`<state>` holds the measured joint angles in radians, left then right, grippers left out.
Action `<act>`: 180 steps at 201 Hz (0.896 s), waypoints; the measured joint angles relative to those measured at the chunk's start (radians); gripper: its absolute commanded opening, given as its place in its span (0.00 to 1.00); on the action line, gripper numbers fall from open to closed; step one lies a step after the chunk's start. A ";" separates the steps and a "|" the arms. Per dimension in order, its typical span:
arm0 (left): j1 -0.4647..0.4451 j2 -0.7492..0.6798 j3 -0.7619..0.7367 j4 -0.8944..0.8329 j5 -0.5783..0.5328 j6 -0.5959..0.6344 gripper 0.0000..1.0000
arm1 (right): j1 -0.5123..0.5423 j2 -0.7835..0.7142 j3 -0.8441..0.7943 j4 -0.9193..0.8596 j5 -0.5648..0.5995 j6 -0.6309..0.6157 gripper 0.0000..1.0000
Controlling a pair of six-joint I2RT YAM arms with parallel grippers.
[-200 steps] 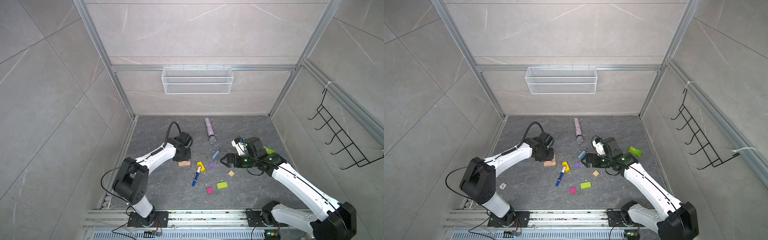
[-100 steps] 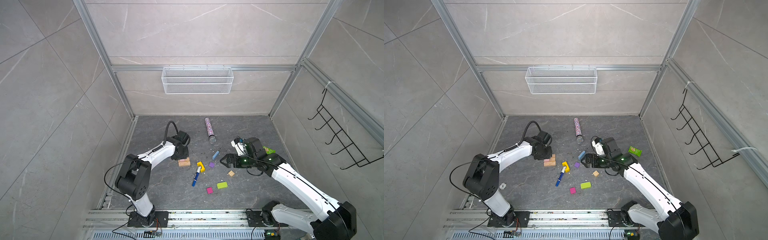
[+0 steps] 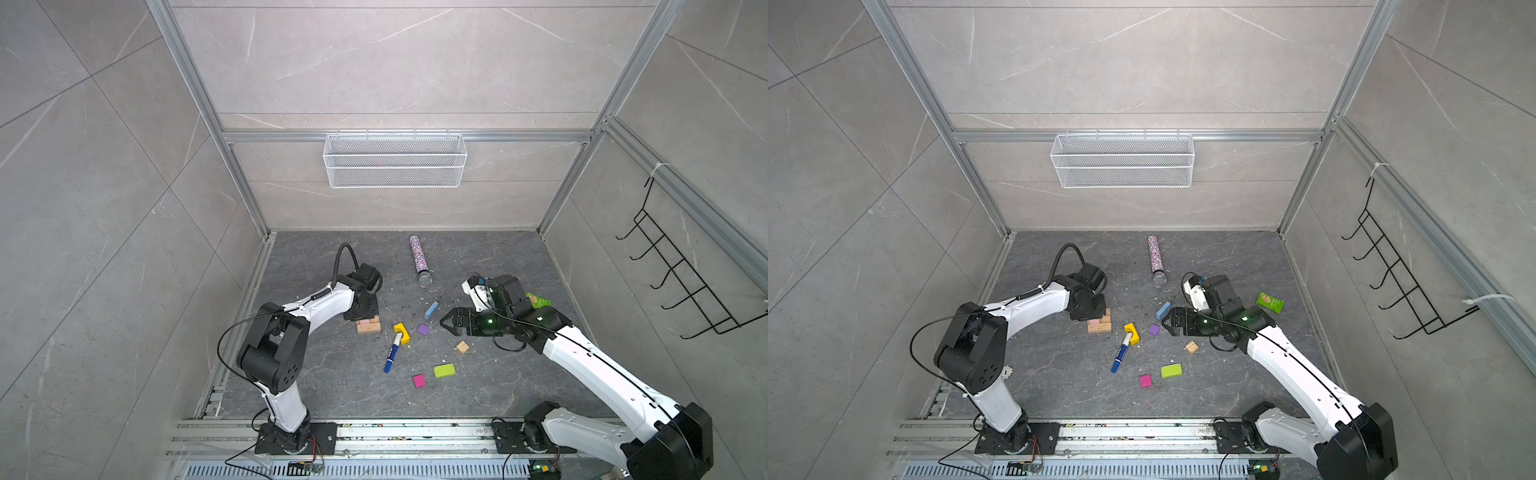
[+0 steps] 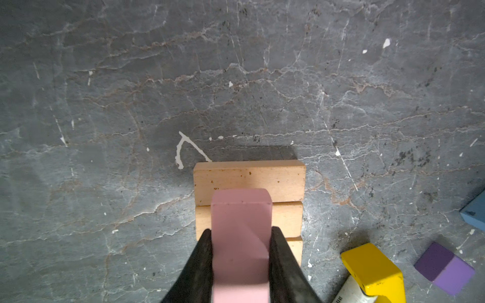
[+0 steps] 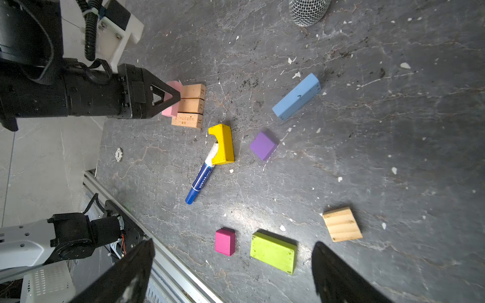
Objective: Build the wood block tower
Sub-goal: 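Lower the pink block onto the three wooden bars with the left gripper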
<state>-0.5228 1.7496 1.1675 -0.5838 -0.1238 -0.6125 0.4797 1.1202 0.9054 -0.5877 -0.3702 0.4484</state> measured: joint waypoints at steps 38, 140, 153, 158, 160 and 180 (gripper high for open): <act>0.000 0.009 -0.003 0.010 -0.006 -0.003 0.00 | 0.005 0.002 0.000 0.000 0.000 0.000 0.93; 0.000 0.009 -0.035 0.019 -0.005 -0.017 0.00 | 0.005 0.005 0.000 0.001 0.000 0.000 0.94; 0.000 0.011 -0.035 0.022 -0.005 -0.017 0.00 | 0.005 0.005 0.000 0.001 0.000 0.000 0.93; 0.000 0.011 -0.035 0.024 -0.005 -0.017 0.00 | 0.005 0.005 0.000 0.001 0.000 0.000 0.93; 0.000 0.012 -0.035 0.025 -0.005 -0.017 0.00 | 0.005 0.005 0.000 0.001 0.000 0.000 0.93; 0.000 0.018 -0.035 0.033 -0.005 -0.018 0.00 | 0.005 0.005 0.000 0.001 0.000 0.000 0.93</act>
<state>-0.5228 1.7672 1.1328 -0.5510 -0.1287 -0.6304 0.4843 1.1252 0.9054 -0.5869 -0.3702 0.4484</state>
